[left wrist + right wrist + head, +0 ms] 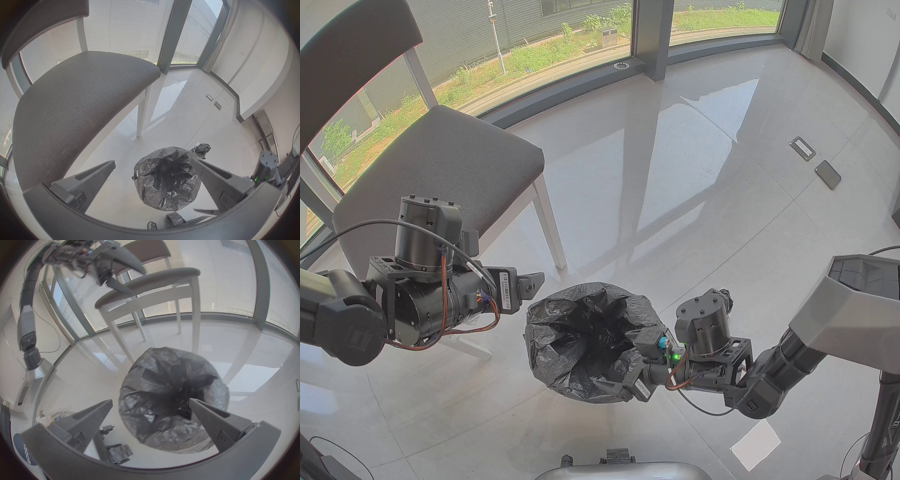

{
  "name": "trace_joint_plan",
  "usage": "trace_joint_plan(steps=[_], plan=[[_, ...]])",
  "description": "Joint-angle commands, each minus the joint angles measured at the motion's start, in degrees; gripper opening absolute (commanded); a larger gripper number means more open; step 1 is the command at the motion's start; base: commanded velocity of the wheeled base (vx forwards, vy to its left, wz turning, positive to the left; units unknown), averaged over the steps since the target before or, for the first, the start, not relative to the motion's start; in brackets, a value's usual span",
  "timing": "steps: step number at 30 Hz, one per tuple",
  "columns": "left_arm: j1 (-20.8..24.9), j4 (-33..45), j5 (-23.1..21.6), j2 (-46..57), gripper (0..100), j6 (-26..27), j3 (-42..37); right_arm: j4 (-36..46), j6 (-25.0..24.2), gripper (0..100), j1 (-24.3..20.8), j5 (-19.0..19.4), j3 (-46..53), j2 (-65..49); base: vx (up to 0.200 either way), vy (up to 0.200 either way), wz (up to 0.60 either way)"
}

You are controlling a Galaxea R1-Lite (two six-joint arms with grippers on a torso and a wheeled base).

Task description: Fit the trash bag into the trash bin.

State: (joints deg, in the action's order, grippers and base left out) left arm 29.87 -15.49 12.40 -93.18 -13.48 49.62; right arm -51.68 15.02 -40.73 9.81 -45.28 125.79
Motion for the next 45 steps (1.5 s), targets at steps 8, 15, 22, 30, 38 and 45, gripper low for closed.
trace_joint_plan(steps=[8,15,22,30,38,45], plan=[[0.5,0.0,0.1,0.0,100,-0.1,-0.5,0.5,0.1,100,1.6,0.0,-9.1,8.2,0.000,0.000,0.00],[0.2,0.0,0.2,0.3,100,-0.3,-0.7,0.6,0.3,100,2.9,-0.1,-9.3,11.0,0.000,0.000,0.00],[0.1,0.0,0.3,0.3,100,-0.6,-0.7,0.6,0.6,100,5.3,-0.1,-9.4,11.3,0.000,0.000,0.00],[0.1,0.0,0.3,0.3,100,-0.7,-0.7,0.5,1.3,100,7.2,-0.1,-9.4,10.6,0.000,0.000,0.00],[0.1,0.0,0.3,0.0,100,-0.6,-0.7,0.2,1.1,100,6.5,0.0,-10.5,9.2,0.000,0.000,0.00],[0.8,0.0,0.3,-0.2,100,-0.4,-1.5,-0.1,0.6,100,4.2,0.0,-11.6,8.9,0.000,0.000,0.00]])
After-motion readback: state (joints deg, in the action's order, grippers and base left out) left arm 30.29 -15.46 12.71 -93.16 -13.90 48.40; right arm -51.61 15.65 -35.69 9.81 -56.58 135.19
